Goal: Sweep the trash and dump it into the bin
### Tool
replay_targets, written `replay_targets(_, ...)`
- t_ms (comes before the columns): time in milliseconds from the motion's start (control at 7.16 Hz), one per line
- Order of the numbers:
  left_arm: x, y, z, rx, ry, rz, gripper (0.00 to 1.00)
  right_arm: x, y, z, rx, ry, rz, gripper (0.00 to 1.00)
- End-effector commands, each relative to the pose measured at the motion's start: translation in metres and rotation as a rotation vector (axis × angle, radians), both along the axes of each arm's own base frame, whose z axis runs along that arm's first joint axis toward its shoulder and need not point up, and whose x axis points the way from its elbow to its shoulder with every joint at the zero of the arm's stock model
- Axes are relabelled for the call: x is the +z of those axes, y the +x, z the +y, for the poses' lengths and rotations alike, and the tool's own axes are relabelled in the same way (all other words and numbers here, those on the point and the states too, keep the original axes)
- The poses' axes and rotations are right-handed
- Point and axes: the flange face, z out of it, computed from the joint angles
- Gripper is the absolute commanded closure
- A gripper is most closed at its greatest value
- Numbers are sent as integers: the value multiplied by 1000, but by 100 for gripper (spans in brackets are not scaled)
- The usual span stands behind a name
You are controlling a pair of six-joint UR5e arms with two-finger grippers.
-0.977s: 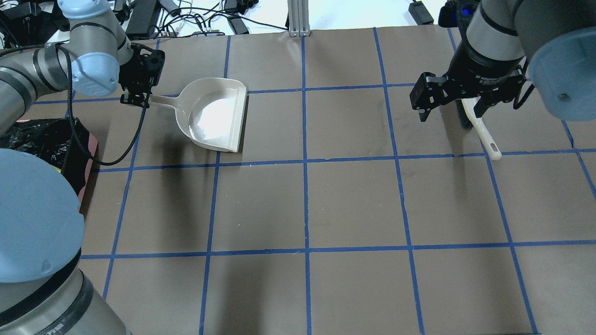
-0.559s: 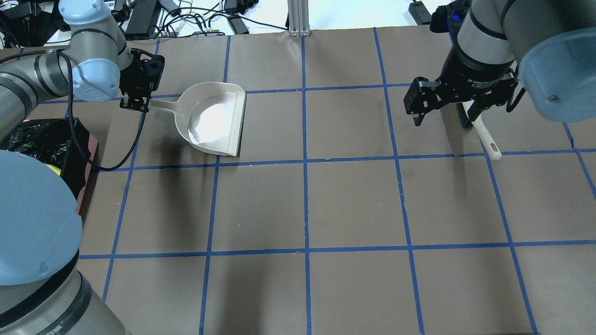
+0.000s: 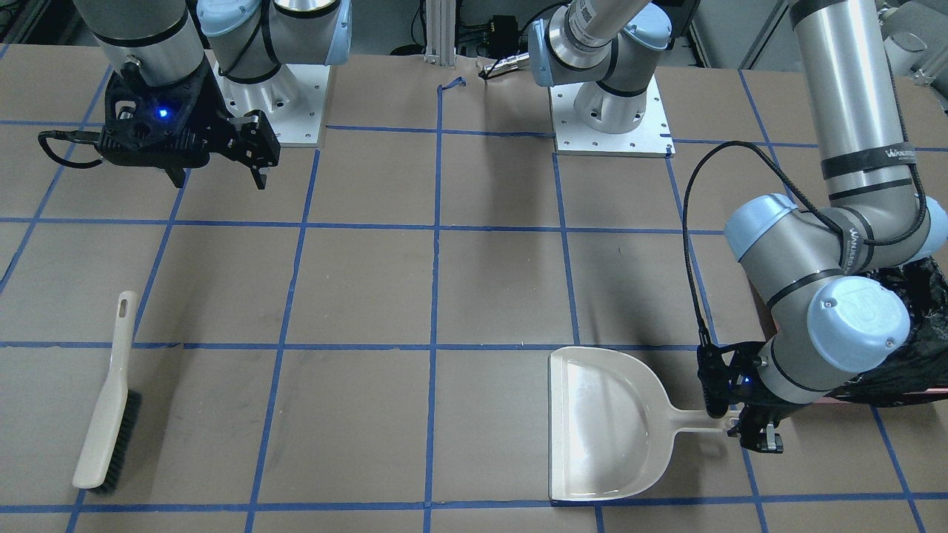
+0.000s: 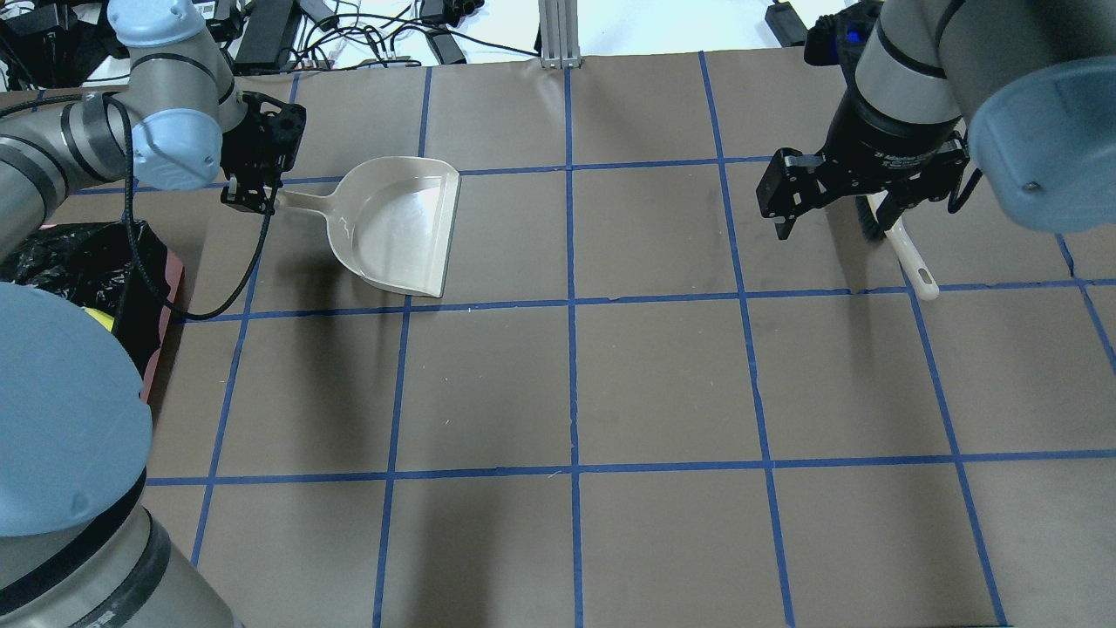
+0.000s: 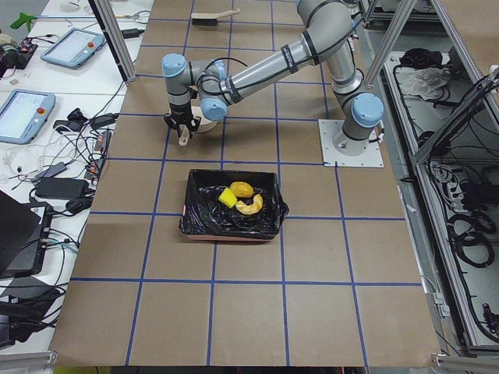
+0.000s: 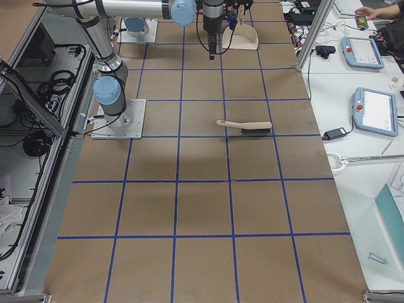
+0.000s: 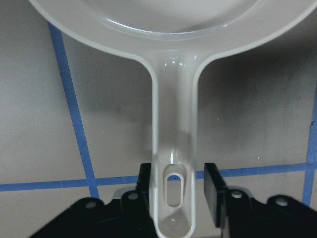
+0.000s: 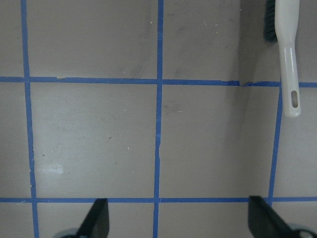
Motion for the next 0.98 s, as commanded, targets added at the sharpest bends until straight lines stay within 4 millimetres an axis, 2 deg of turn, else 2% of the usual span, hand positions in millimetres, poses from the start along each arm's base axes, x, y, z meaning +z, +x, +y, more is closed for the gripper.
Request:
replay_targets(0,13,-1,1,4,7,2,37,-1,0,0,4,2,5,0)
replay_targets(140,29,-3,9,25,21,3,37,-1,-1,0,4,2,6,0)
replay_targets(279,54,-7,21,105,27,8,37,1,0,0,-2,-7,2,0)
replay_targets(419,82,-16,36,252,17,13,37,3,1,1,-6,-10,-12,0)
replay_targets(559,109,-27,51,514,-10,22,37,3,1,2,-6,-12,-14,0)
replay_targets(838,165,-58,78,810,-80,48,37,4,2,3,-5,-9,-15,0)
